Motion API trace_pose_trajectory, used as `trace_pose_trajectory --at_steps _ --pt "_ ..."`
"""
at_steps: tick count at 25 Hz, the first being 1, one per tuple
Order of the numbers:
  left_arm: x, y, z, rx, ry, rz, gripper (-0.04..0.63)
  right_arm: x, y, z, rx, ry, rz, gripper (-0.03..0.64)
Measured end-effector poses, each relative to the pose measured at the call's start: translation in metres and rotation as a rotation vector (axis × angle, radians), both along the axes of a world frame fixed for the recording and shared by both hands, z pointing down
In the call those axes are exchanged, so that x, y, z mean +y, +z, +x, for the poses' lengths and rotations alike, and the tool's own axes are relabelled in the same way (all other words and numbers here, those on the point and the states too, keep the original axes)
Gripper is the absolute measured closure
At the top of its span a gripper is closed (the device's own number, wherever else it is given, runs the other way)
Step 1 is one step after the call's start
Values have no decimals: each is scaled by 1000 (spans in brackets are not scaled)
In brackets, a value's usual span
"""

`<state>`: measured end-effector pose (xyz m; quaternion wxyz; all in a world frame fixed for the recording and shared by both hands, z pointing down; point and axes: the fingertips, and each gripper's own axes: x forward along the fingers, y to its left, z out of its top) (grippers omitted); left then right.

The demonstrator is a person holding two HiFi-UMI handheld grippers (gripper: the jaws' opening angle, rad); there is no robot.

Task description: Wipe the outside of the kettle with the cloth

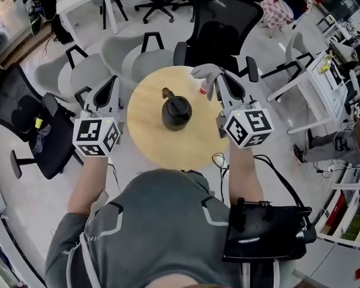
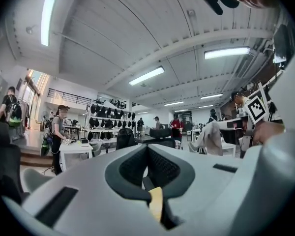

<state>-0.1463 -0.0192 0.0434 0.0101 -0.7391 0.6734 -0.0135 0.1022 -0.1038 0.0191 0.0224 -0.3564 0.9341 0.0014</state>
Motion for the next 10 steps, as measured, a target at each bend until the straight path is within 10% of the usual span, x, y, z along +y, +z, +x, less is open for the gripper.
trace_pose_trajectory --at_steps 10 --pt "-3 8 13 -27 9 10 588 5 0 3 1 -2 19 581"
